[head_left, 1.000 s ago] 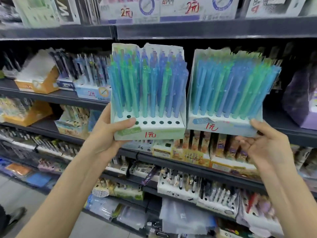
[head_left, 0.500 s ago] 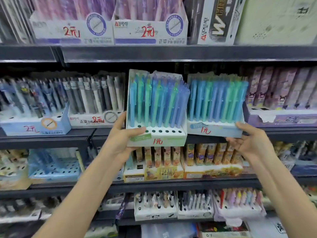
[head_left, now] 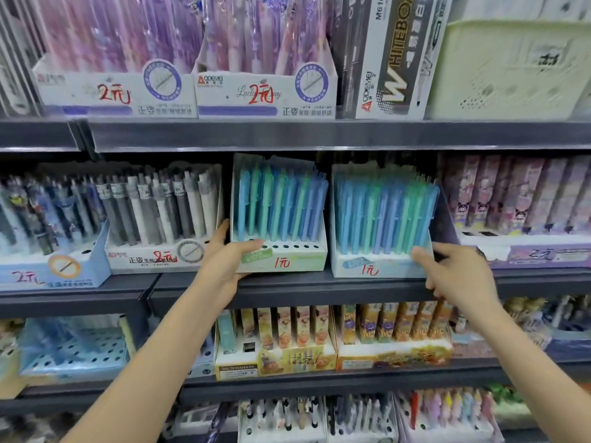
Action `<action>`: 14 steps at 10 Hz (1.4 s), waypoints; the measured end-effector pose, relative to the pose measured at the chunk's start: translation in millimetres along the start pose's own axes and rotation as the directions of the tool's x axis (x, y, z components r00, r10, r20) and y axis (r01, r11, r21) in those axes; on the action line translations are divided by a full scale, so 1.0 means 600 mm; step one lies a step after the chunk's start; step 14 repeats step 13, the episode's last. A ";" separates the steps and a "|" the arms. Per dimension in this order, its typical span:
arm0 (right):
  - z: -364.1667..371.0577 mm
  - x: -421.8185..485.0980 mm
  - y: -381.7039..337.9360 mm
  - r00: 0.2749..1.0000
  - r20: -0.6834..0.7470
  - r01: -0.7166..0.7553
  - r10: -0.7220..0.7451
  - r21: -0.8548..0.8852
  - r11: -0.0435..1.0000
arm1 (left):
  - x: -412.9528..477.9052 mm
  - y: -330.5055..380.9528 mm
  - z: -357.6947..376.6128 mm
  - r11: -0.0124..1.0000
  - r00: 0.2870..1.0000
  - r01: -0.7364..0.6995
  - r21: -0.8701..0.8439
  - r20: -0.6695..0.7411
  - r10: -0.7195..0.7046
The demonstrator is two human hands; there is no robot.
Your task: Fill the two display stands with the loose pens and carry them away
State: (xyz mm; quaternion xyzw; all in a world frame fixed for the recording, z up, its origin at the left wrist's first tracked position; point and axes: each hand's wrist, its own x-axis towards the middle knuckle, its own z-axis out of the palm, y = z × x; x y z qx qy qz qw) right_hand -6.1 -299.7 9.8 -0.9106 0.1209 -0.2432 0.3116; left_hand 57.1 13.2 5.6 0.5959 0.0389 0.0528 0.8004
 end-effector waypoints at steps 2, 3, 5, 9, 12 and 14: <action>0.055 -0.026 -0.008 0.951 -0.224 0.148 -0.214 -0.280 0.948 | -0.021 0.001 0.014 0.946 0.981 -0.186 0.266 0.107 0.163; 0.072 -0.025 -0.019 0.989 -0.112 0.072 -0.092 -0.177 0.982 | -0.020 0.004 0.018 0.885 0.957 -0.282 0.370 0.175 0.232; 0.084 0.003 -0.031 0.997 -0.067 0.039 -0.048 -0.119 0.992 | -0.005 0.008 0.010 0.778 0.930 -0.367 0.509 0.216 0.297; 0.103 0.040 -0.051 0.999 -0.036 0.012 -0.020 -0.193 0.981 | 0.028 -0.012 0.014 0.564 0.874 -0.447 0.694 0.207 0.439; 0.077 0.006 -0.053 0.996 -0.072 0.040 -0.048 -0.107 0.993 | -0.017 0.001 0.009 0.523 0.871 -0.456 0.720 0.242 0.427; 0.054 -0.027 -0.063 0.975 -0.177 0.140 -0.137 0.004 0.990 | -0.056 0.015 0.001 0.528 0.862 -0.448 0.721 0.192 0.470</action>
